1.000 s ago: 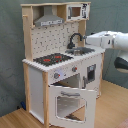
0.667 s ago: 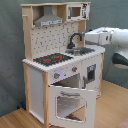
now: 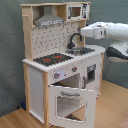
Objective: Play with the kitchen
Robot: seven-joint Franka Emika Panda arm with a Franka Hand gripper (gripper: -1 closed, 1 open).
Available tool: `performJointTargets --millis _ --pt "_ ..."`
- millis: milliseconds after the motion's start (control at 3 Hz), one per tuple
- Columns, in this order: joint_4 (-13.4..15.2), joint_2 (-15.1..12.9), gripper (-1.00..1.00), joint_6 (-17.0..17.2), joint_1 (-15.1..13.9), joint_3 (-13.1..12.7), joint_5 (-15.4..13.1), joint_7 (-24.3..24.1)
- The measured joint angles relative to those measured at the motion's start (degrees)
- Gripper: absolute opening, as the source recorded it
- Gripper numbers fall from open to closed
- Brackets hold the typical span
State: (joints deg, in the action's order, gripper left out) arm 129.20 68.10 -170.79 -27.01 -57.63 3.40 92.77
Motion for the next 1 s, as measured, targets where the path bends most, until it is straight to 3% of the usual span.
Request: performJointTargets --millis 333,1000 --pt "0.2 -3.2 1.00 -2.9 -3.2 0.7 0.0 2.5" --pt "1.1 -6.8 1.00 -8.1 -12.8 2.2 0.0 3.1"
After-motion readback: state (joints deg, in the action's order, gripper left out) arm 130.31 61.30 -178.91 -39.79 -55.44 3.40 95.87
